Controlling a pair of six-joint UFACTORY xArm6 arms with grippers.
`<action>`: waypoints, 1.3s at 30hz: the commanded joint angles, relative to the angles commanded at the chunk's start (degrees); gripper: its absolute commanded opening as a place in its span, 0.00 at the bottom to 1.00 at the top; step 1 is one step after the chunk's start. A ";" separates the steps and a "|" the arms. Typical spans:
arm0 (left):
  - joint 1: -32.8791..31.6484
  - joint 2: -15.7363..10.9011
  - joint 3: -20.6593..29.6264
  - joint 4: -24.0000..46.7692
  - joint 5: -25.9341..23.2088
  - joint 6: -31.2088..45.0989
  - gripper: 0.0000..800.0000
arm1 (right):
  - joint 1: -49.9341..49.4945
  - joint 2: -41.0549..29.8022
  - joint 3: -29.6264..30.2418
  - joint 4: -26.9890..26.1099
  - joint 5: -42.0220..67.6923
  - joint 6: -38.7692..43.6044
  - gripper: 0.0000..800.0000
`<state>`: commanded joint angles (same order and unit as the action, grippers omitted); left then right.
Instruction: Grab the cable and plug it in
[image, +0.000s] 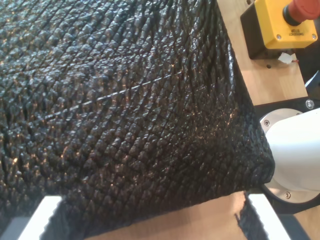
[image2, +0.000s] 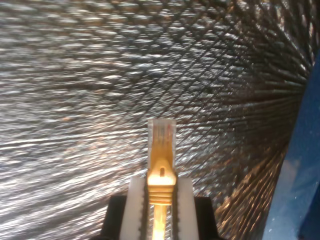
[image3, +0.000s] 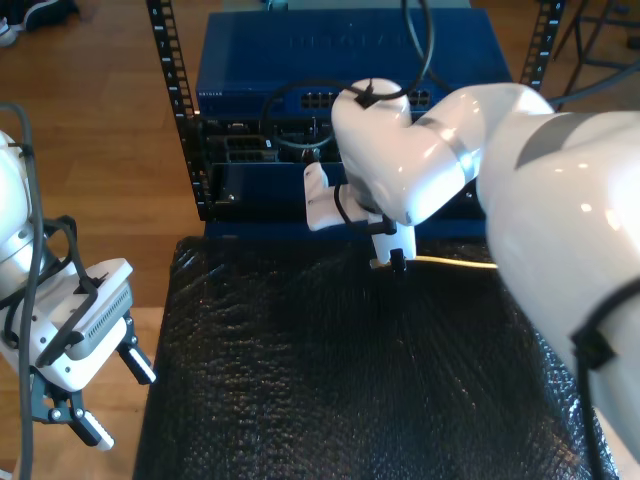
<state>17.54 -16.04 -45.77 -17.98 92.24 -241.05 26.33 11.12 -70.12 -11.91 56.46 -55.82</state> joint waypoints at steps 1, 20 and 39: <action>0.00 -0.09 0.00 -0.09 0.00 -0.09 1.00 | -0.09 -1.49 0.62 1.23 0.26 -0.35 0.01; -1.23 -3.16 -2.46 -11.69 4.22 -1.14 1.00 | -2.64 -20.22 5.71 18.37 11.25 -8.00 0.01; -9.67 -2.29 -6.07 -31.12 4.40 -9.67 1.00 | -2.46 -33.41 11.69 24.53 15.03 -8.18 0.01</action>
<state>7.87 -18.33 -51.84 -49.10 96.64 -250.73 23.87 -22.29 -58.43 12.62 71.49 -64.00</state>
